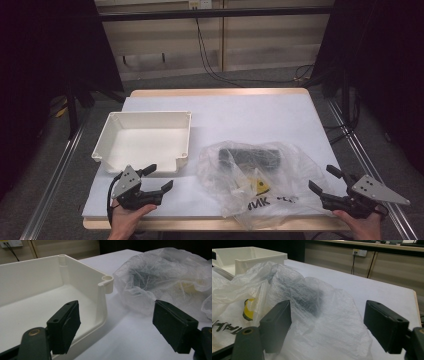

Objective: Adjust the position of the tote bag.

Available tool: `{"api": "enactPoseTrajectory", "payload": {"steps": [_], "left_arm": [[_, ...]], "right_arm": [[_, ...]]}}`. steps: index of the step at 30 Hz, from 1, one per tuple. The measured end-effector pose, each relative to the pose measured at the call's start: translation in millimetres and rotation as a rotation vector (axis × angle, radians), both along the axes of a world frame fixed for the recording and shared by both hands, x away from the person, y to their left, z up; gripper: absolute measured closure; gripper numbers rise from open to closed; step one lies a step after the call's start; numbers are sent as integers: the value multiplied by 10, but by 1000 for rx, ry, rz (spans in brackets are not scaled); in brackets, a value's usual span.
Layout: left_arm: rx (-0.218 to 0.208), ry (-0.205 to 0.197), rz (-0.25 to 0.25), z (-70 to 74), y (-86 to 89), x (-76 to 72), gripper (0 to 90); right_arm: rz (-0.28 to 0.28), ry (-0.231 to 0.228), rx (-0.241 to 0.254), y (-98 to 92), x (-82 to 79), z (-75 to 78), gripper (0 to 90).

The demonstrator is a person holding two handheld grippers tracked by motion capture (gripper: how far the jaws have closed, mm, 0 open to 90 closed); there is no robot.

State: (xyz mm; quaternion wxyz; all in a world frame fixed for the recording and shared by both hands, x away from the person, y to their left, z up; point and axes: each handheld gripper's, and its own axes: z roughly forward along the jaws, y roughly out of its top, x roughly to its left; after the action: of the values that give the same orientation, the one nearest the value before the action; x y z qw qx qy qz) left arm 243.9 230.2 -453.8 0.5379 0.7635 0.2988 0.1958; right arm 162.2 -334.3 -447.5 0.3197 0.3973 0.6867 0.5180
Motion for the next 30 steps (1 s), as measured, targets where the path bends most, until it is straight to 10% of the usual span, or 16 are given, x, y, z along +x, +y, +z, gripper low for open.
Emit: {"api": "enactPoseTrajectory", "payload": {"steps": [11, 30], "left_arm": [[47, 63, -60, 22, -106, -18, 338], [66, 48, -198, 114, -334, -112, 521]], "right_arm": [[51, 50, 8, 24, -14, 12, 302], [95, 93, 6, 74, -32, 38, 380]]}}
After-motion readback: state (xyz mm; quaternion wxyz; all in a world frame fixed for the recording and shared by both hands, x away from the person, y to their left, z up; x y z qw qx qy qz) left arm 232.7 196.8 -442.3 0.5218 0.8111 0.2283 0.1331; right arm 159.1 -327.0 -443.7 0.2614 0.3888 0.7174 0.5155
